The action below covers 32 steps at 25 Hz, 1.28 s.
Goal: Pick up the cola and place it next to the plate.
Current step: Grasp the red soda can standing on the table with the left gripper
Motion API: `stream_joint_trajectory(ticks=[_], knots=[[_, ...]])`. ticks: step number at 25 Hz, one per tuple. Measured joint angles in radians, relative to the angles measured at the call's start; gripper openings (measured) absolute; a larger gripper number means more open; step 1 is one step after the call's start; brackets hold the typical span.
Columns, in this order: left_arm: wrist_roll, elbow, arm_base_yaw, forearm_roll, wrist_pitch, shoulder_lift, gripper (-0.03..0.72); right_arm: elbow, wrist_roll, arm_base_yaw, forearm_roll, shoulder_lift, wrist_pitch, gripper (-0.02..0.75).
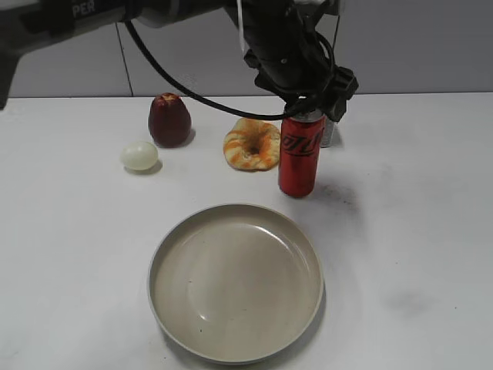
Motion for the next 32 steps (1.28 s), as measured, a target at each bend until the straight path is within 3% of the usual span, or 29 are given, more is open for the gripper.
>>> stream_joint_trajectory(ticks=[20,32], knots=[[0.000,0.002,0.000,0.049,-0.004,-0.041,0.588,0.000,0.000,0.000,0.000,0.000,0.000,0.535],[0.000,0.003,0.000,0.069,-0.008,0.012,0.655,0.000,0.000,0.000,0.000,0.000,0.000,0.535]])
